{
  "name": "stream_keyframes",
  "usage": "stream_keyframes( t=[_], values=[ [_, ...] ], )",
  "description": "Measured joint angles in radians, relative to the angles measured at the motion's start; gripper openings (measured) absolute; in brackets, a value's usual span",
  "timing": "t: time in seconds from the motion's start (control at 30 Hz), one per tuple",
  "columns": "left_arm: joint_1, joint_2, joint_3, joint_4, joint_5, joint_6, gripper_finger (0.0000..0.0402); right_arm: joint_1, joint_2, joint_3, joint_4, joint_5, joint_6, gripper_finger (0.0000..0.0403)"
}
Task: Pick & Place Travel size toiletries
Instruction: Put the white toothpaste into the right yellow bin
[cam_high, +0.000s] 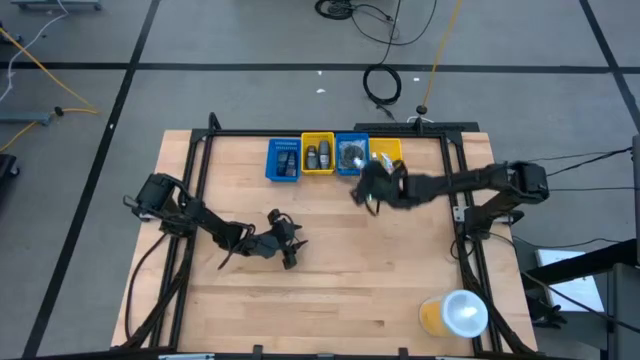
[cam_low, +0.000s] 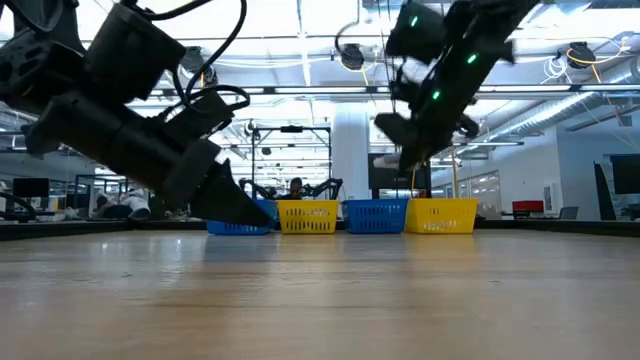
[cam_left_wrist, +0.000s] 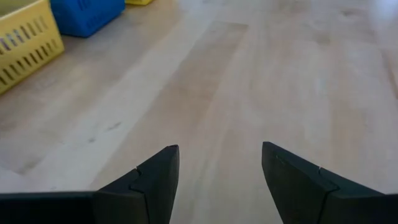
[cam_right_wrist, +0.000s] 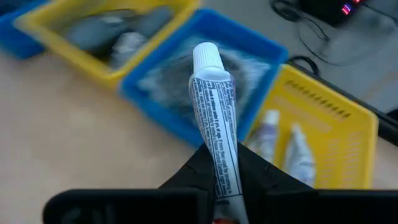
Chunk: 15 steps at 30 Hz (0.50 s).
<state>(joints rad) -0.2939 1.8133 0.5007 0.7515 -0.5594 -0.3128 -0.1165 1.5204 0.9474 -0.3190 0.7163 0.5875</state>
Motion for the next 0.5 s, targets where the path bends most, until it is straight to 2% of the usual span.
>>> stream_keyframes(
  t=[0.13, 0.23, 0.37, 0.5],
  values=[
    [0.030, 0.000, 0.000, -0.006, 0.003, 0.015, 0.0227, -0.167, 0.002, 0.000, 0.002, -0.016, -0.037, 0.0019],
    [0.049, 0.000, 0.000, -0.022, 0.007, 0.020, 0.0228, -0.251, 0.002, 0.000, -0.017, -0.058, -0.019, 0.0034],
    [0.068, 0.000, 0.000, -0.032, 0.009, 0.019, 0.0228, -0.307, 0.022, 0.000, -0.002, -0.115, -0.008, 0.0056],
    [0.073, 0.000, 0.000, -0.039, 0.008, 0.019, 0.0228, -0.329, 0.069, -0.016, 0.001, -0.142, 0.005, 0.0050]
  ],
)
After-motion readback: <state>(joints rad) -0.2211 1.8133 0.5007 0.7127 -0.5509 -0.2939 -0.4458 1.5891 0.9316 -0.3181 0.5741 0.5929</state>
